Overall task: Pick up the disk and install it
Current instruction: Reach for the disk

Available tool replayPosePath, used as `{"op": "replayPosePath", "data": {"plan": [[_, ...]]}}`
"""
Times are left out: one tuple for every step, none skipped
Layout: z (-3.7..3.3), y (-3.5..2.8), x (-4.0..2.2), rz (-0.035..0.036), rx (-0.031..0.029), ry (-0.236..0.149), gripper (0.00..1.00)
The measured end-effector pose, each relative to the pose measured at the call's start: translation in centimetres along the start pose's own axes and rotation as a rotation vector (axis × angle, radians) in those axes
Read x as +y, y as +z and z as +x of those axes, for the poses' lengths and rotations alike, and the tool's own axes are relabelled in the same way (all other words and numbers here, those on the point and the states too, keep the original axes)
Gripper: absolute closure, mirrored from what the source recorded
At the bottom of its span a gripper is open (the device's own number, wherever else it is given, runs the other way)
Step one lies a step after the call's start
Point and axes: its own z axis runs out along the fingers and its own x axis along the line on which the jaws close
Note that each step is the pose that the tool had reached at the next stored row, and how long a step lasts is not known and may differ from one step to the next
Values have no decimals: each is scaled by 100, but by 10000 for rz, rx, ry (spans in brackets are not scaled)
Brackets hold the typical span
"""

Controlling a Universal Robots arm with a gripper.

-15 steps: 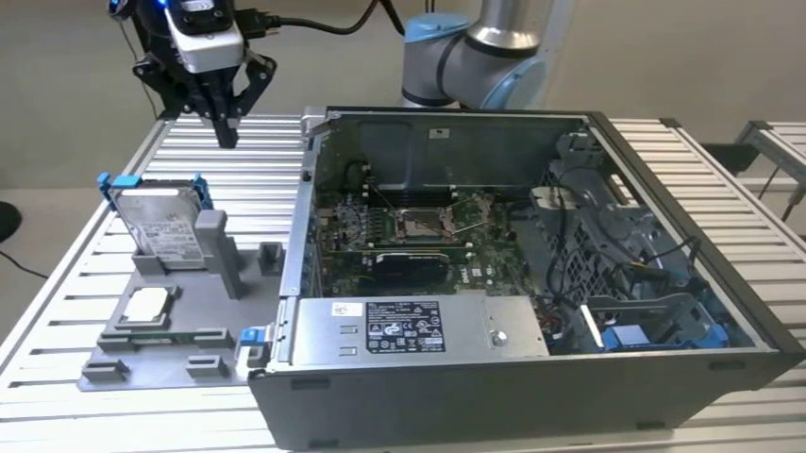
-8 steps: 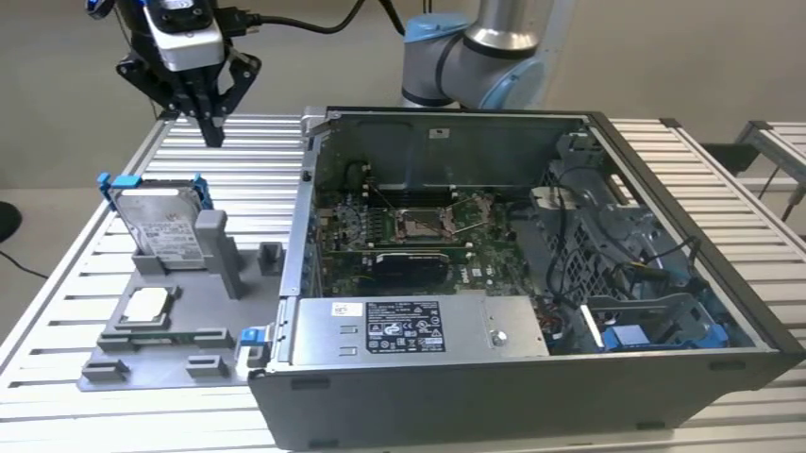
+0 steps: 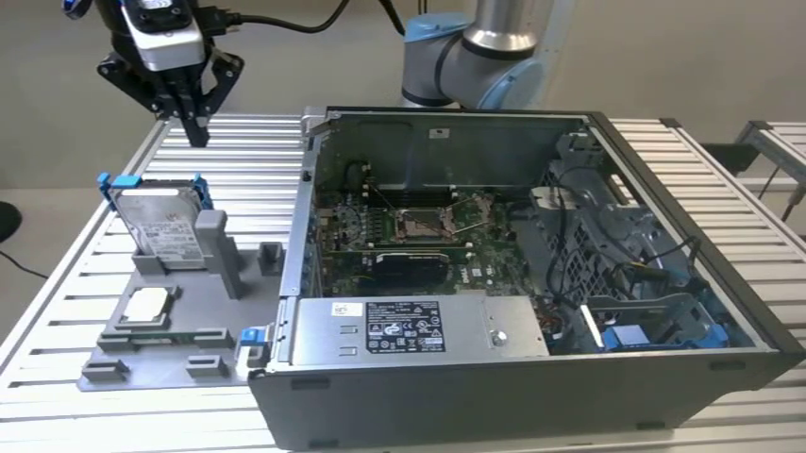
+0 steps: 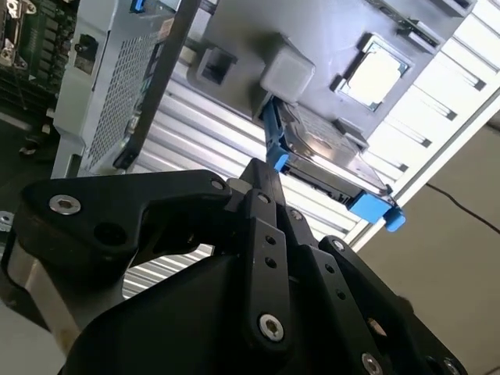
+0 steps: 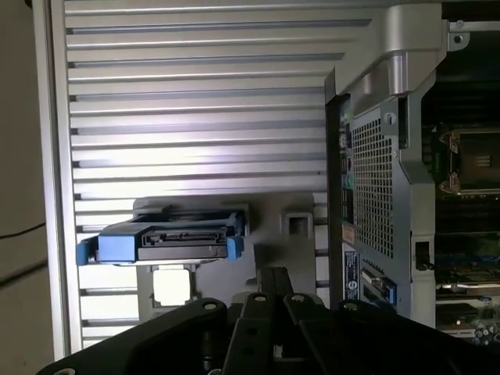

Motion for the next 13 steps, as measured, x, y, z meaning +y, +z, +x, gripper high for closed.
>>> {"op": "replayPosePath", "data": {"plan": [[18,0,-1,0,2,-29,100],[37,0,-1,-1,3,-59,100],[55,0,-2,-1,4,-90,100],[74,0,-3,-2,6,-118,100],[95,0,-4,-2,8,-144,100],[116,1,-5,-3,7,-162,100],[138,1,-5,-3,9,-180,100],[159,1,-6,-3,9,-196,100],[180,2,-5,-3,10,-211,100],[199,3,-3,-4,10,-222,100],[220,3,1,-4,11,-230,100],[239,4,5,-4,11,-237,100],[258,5,10,-4,12,-244,100]]}}
